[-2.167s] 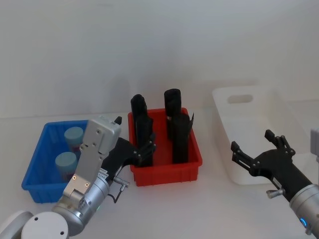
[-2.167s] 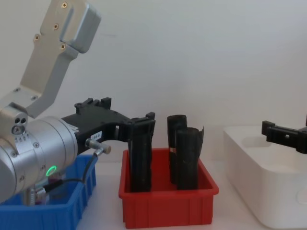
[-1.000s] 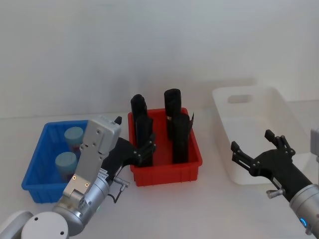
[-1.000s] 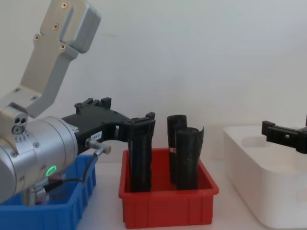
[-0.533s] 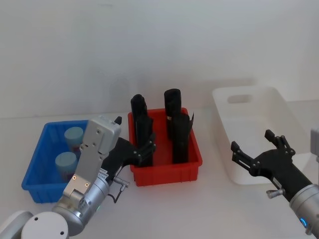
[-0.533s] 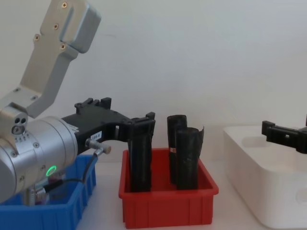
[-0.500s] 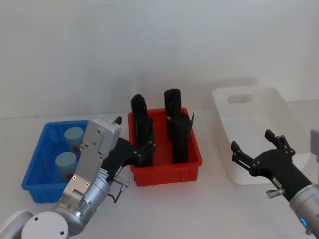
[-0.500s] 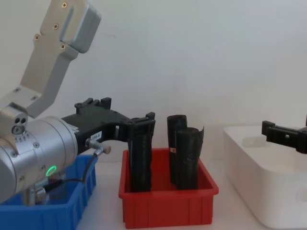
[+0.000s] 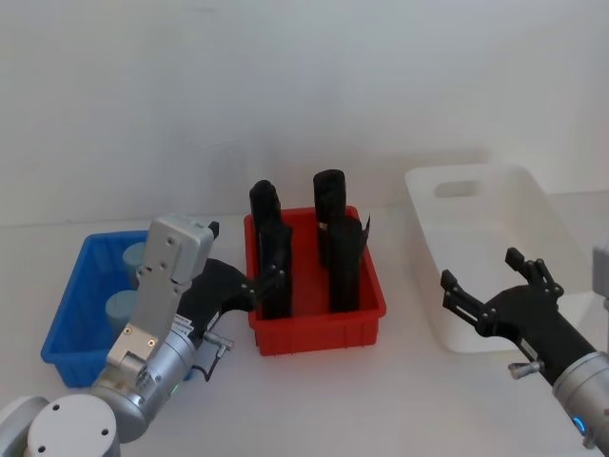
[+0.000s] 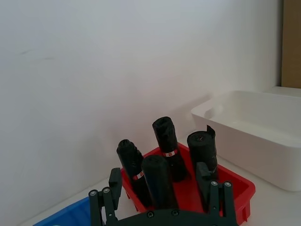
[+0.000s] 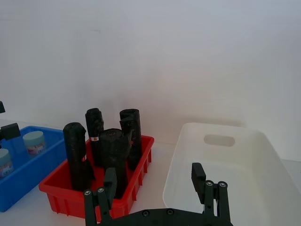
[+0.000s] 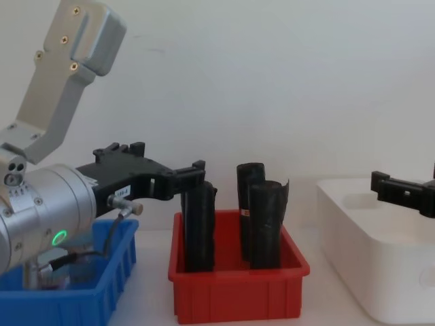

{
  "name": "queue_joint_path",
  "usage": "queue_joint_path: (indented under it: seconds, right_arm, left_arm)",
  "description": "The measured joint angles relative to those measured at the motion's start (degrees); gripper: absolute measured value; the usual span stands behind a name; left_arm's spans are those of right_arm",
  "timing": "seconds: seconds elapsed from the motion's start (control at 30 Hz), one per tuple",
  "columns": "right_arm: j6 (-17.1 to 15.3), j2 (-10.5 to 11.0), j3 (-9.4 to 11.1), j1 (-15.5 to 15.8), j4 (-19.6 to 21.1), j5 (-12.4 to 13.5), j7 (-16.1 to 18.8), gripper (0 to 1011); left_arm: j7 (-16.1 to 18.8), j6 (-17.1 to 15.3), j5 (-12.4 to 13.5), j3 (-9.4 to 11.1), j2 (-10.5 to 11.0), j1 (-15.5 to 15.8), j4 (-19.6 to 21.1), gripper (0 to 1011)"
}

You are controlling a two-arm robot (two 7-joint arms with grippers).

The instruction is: Pick the cotton swabs from the blue box and place them into the white box.

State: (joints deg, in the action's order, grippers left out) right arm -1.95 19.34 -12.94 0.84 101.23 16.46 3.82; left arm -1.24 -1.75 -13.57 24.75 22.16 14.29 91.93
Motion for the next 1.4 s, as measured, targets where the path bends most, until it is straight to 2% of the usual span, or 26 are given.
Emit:
queue_joint_path:
  seconds: [0.43, 0.73, 1.4]
  right_arm:
    - [0.0, 0.0, 0.0, 0.0, 0.0, 0.0, 0.0, 1002]
    - [0.0, 0.0, 0.0, 0.0, 0.0, 0.0, 0.0, 1002]
    - [0.0, 0.0, 0.0, 0.0, 0.0, 0.0, 0.0, 1001]
  left_arm:
    - [-1.3, -1.87, -3.56, -2.47, 0.44, 1.89, -4.62, 1000]
    - [-2.44, -3.29, -5.6, -4.56, 1.02, 3.52, -9.58, 1000]
    - [-4.56, -5.19, -6.98, -7.6, 2.35, 5.18, -17.53, 999]
